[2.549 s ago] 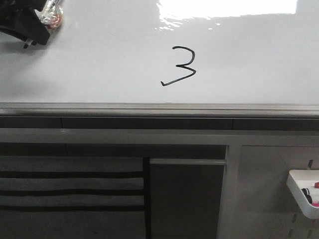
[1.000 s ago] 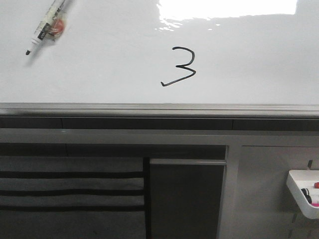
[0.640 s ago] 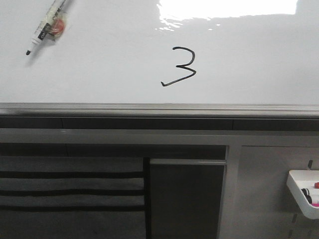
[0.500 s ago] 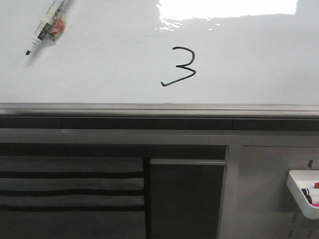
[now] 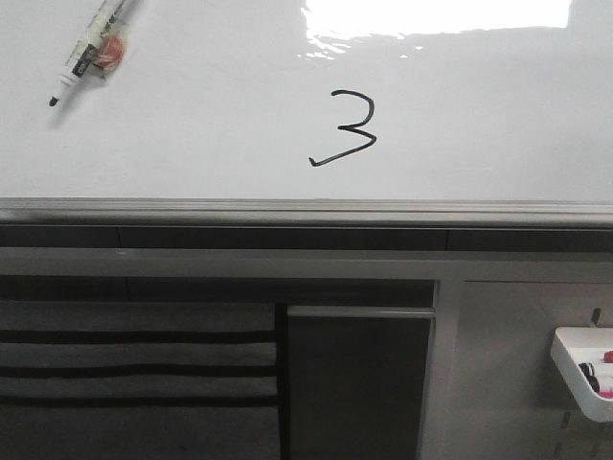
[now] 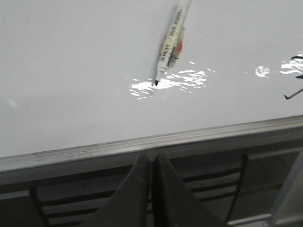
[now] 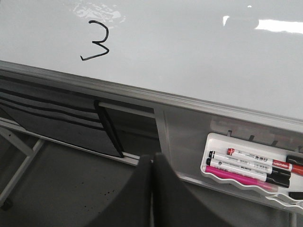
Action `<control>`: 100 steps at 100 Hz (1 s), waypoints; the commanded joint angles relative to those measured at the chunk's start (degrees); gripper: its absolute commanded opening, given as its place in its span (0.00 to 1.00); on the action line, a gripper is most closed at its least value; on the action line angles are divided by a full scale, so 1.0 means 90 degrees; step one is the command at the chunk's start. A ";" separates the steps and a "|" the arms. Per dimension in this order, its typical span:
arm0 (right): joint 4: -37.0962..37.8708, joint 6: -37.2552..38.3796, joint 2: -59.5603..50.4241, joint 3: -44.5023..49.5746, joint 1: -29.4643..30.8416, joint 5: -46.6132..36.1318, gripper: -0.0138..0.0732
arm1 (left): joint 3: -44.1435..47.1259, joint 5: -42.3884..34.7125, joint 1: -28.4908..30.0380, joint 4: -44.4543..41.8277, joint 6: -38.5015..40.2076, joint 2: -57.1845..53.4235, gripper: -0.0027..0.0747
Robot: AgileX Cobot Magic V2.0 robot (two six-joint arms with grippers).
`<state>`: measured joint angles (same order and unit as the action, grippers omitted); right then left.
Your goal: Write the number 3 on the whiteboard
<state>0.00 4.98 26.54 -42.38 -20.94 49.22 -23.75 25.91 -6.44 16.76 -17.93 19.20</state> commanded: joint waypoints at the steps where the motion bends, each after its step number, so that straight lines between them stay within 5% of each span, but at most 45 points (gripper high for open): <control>1: 0.0114 -0.0003 0.0031 -0.0156 0.0038 -0.0451 0.07 | 0.0288 -0.0888 0.0161 -0.0001 0.0073 -0.0475 0.01; 27: 0.0114 -0.0003 0.0031 -0.0156 0.0038 -0.0451 0.07 | 0.1600 -0.2127 0.0288 -0.0233 0.0252 -0.1393 0.01; 44: 0.0114 -0.0003 0.0031 -0.0156 0.0038 -0.0451 0.07 | 0.2098 -0.2369 0.0288 -0.1565 0.1685 -0.2025 0.01; 58: 0.0114 -0.0003 0.0031 -0.0156 0.0038 -0.0451 0.07 | 0.2736 -0.3678 0.0288 -0.1617 0.1703 -0.2385 0.01; 100: 0.0114 -0.0003 0.0043 -0.0156 0.0038 -0.0447 0.07 | 0.2692 -0.3420 0.0550 -0.1605 0.1690 -0.2370 0.01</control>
<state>0.30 4.98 26.44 -42.38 -20.94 49.13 0.35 0.00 -2.27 2.27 -3.43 -0.32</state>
